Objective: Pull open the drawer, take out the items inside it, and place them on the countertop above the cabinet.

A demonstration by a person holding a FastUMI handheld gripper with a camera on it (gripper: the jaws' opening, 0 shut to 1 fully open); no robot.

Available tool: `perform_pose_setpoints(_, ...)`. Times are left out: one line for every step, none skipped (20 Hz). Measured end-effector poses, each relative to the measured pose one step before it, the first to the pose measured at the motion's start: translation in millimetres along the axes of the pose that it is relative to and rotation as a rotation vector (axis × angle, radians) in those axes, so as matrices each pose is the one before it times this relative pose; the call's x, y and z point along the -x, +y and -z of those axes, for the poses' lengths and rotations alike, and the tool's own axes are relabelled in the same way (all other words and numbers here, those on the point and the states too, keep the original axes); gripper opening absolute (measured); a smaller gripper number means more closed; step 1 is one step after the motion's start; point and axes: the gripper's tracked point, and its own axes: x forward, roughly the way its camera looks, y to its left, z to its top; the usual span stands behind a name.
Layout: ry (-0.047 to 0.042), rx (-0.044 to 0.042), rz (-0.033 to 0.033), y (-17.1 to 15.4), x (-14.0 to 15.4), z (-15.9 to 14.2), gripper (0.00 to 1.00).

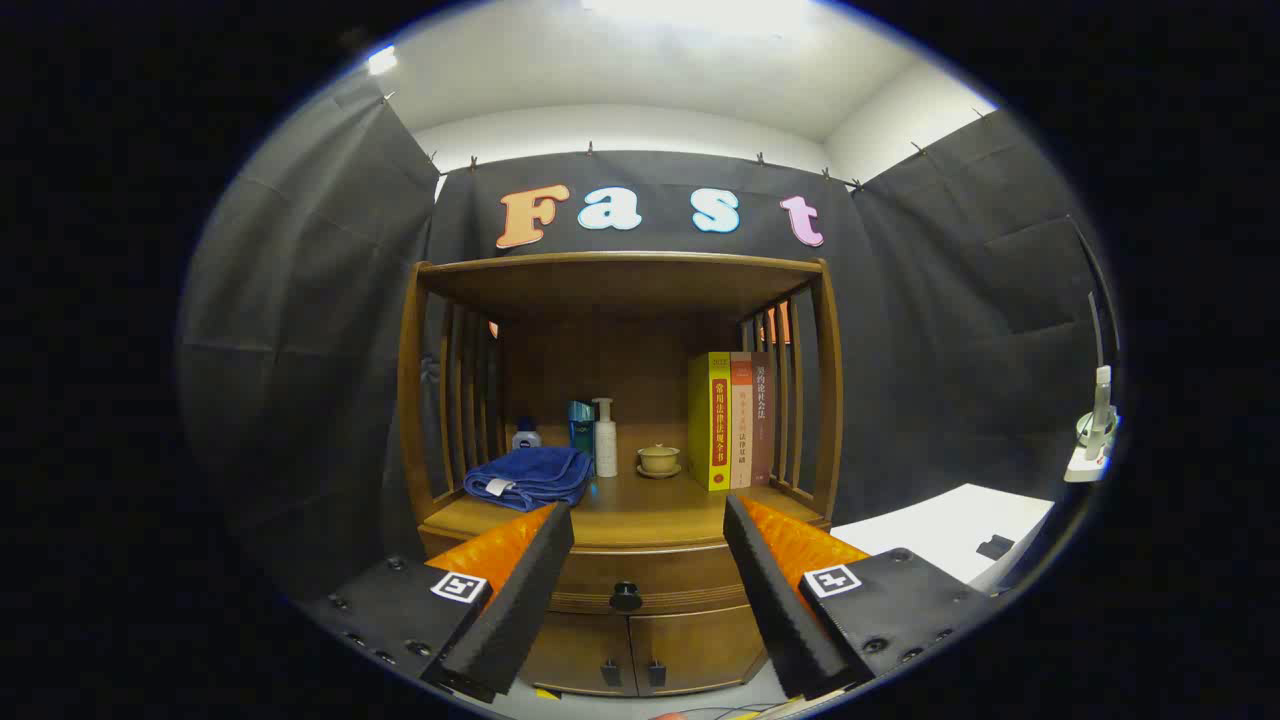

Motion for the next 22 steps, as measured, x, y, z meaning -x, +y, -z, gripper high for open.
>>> perform_pose_setpoints(0.00218,-0.00144,-0.00327,1.44,-0.37,1.03,0.99)
perform_pose_setpoints(0.00239,0.00026,-0.00200,0.57,0.59,1.41,0.99)
perform_pose_setpoints(0.00155,0.00082,-0.00120,0.44,-0.22,0.62,0.99)
perform_pose_setpoints(0.00105,-0.00100,-0.00043,-0.59,0.28,0.27,0.99)
perform_pose_setpoints(0.00019,-0.00241,-0.00151,0.58,-0.57,0.35,0.99)
perform_pose_setpoints(-0.00014,-0.00271,-0.00198,0.33,1.10,-0.55,0.99)
perform_pose_setpoints(-0.00204,-0.00201,-0.00036,-0.05,0.20,-0.27,0.99)
perform_pose_setpoints(-0.00158,-0.00078,0.00194,-0.83,-0.28,-0.70,0.99)
perform_pose_setpoints(-0.00030,0.00014,0.00278,-0.43,0.62,-0.56,0.99)
perform_pose_setpoints(-0.00167,-0.00157,0.00183,-0.01,-0.03,-0.41,0.99)
perform_pose_setpoints(-0.00246,-0.00326,0.00192,-0.25,-0.33,-0.53,0.99)
perform_pose_setpoints(-0.00019,-0.00337,0.00026,0.20,0.69,-1.13,0.99)
perform_pose_setpoints(0.00062,-0.00303,-0.00098,0.44,-0.36,0.00,0.99)
perform_pose_setpoints(0.00105,-0.00215,0.00101,0.08,0.06,0.13,0.99)
perform_pose_setpoints(0.00030,-0.00041,0.00174,0.23,0.19,-0.38,0.99)
perform_pose_setpoints(-0.00041,0.00041,0.00109,0.54,0.55,-0.61,0.99)
perform_pose_setpoints(-0.00067,0.00054,0.00053,0.12,-0.04,-0.45,0.99)
perform_pose_setpoints(-0.00043,-0.00001,0.00107,-0.26,-0.25,0.19,0.99)
perform_pose_setpoints(0.00064,-0.00057,0.00017,0.65,-0.54,0.48,0.99)
perform_pose_setpoints(0.00134,-0.00095,-0.00013,0.45,0.23,0.27,0.99)
perform_pose_setpoints(0.00094,-0.00080,-0.00047,0.30,-0.59,0.95,0.99)
perform_pose_setpoints(-0.00007,-0.00005,-0.00046,0.27,0.12,0.04,0.99)
